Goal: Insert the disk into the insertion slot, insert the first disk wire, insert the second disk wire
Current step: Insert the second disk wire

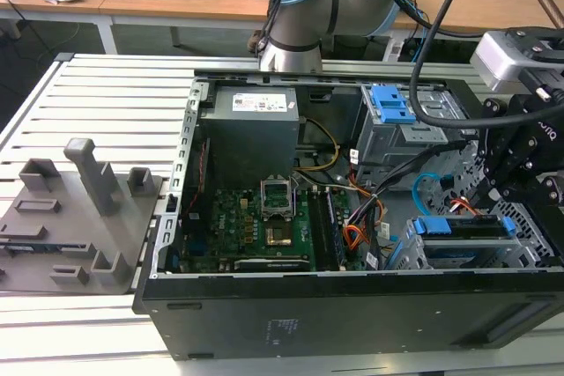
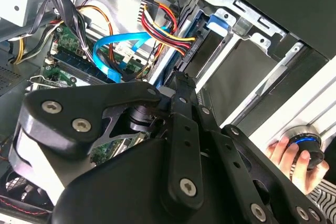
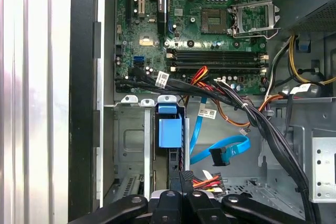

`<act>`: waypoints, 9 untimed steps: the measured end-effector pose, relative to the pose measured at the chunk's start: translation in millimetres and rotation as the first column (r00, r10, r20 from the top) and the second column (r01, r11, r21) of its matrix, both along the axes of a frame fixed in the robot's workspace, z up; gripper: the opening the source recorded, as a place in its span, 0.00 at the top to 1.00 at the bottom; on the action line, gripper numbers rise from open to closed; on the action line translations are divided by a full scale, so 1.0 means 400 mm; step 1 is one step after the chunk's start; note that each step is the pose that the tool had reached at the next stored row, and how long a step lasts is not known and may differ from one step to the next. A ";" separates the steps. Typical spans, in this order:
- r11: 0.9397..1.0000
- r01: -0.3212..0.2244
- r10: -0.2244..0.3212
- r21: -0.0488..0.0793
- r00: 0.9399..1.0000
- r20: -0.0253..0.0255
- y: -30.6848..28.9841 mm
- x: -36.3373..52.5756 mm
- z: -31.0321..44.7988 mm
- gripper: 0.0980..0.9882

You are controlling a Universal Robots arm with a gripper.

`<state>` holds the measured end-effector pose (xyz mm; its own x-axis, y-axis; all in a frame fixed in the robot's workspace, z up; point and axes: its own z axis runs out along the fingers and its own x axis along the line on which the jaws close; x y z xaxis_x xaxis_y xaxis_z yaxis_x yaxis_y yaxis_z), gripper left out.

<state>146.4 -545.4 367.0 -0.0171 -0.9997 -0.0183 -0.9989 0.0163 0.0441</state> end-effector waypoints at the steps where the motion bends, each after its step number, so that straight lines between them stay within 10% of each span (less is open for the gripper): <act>1: 1.000 0.000 0.000 0.000 1.000 0.000 0.000 0.000 0.000 0.99; 4: 1.000 0.000 0.000 0.000 1.000 0.000 0.003 0.000 0.000 0.77; 6: 1.000 0.000 0.000 0.000 1.000 0.000 0.071 0.000 0.000 0.77; 9: 1.000 -0.001 0.001 0.000 1.000 0.000 0.094 -0.005 0.000 0.77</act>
